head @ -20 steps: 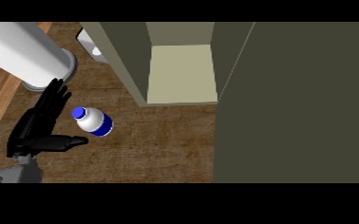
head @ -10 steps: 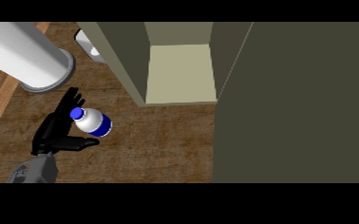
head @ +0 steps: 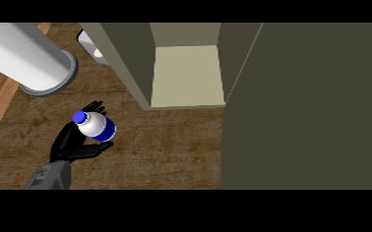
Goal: Pick up the bottled water, place it into the cabinet and close the cabinet
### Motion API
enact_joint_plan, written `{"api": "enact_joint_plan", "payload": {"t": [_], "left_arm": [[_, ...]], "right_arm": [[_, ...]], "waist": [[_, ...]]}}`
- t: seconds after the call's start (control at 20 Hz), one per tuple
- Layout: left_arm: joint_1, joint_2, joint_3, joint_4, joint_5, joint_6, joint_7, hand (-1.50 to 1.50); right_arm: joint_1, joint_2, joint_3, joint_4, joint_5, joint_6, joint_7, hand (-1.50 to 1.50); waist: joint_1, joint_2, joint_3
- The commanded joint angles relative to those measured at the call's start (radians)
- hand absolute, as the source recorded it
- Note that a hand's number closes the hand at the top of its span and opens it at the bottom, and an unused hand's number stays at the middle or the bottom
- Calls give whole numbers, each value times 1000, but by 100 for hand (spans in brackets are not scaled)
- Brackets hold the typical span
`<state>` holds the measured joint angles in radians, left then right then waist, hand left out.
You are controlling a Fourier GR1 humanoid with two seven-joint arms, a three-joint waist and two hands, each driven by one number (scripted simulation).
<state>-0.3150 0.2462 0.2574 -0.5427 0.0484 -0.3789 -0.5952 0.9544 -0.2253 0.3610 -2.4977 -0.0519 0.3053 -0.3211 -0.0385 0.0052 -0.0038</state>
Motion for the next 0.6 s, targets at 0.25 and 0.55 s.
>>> {"api": "enact_joint_plan", "payload": {"t": [0.25, 0.55], "left_arm": [[-64, 27, -45, 181, -121, 68, -233, 150], [-90, -55, -75, 225, -194, 271, -397, 150]], "right_arm": [[17, -22, 28, -159, -4, -21, 69, -150], [50, -40, 14, -128, 1, -18, 5, -150]], "waist": [[6, 5, -1], [1, 2, 0]]}}
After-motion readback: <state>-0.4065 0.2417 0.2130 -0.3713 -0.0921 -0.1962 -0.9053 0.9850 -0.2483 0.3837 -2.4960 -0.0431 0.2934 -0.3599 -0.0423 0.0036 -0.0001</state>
